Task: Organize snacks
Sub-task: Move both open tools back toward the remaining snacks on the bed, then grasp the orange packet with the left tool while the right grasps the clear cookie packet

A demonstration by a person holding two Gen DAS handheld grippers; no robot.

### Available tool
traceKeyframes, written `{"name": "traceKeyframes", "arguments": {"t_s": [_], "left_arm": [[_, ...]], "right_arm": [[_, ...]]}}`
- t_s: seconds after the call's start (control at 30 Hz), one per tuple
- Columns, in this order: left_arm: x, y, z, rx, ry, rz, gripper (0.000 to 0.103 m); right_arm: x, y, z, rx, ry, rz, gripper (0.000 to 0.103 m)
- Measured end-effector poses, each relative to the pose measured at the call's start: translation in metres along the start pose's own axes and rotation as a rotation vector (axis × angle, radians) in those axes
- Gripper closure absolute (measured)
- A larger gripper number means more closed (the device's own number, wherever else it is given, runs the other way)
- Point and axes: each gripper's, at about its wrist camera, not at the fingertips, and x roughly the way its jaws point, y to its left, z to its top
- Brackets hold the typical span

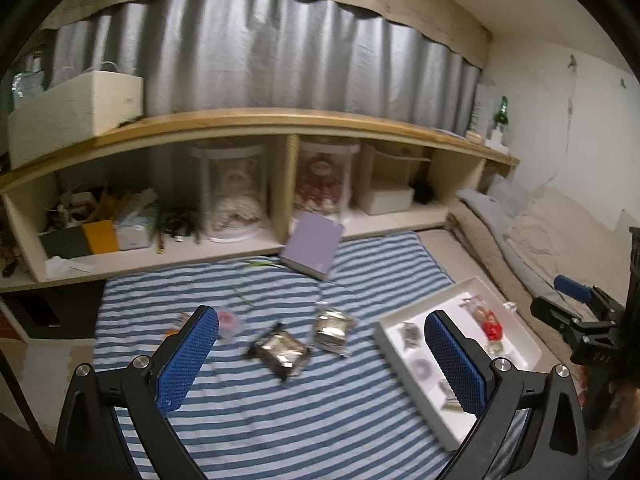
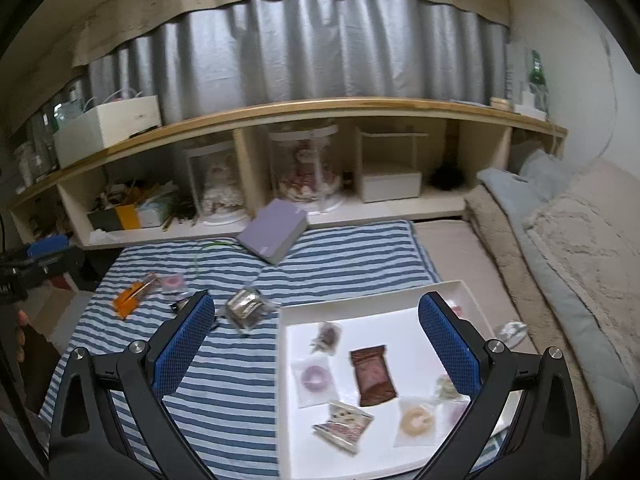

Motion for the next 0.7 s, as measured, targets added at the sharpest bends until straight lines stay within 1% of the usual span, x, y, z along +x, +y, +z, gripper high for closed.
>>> {"name": "traceKeyframes", "arguments": {"t_s": [0.1, 0.2, 0.3, 0.43, 0.53, 0.63, 0.7], "left_arm": [[-0.012, 0.027, -0.005, -0.007, -0.007, 0.011, 0.0], [-0.011, 0.054, -0.007, -0.003, -0.005, 0.032, 0.0], [-0.002, 0.084, -0.008, -0.014, 0.011, 0.025, 0.0], [0.034, 0.114, 0.003, 0.006, 0.07, 0.012, 0.002], [0.062, 0.125, 0.002, 0.049, 0.118, 0.009, 0.004], [0.095, 0.141, -0.006, 0.048, 0.155, -0.013, 0.008], [0.123, 0.149, -0.012, 0.058, 0.196, -0.006, 0.013]], "right_arm": [[0.009, 0.017, -0.001, -0.019, 0.009, 0.033, 0.0], [0.022, 0.036, -0.001, -0.043, 0.018, 0.083, 0.0], [0.04, 0.056, 0.0, -0.066, 0.03, 0.141, 0.0], [0.069, 0.073, 0.002, -0.047, 0.031, 0.228, 0.0], [0.099, 0.083, 0.004, -0.01, 0.056, 0.288, 0.0], [0.136, 0.096, 0.003, -0.011, 0.101, 0.303, 0.0], [0.165, 0.108, 0.0, -0.04, 0.15, 0.33, 0.0]]}}
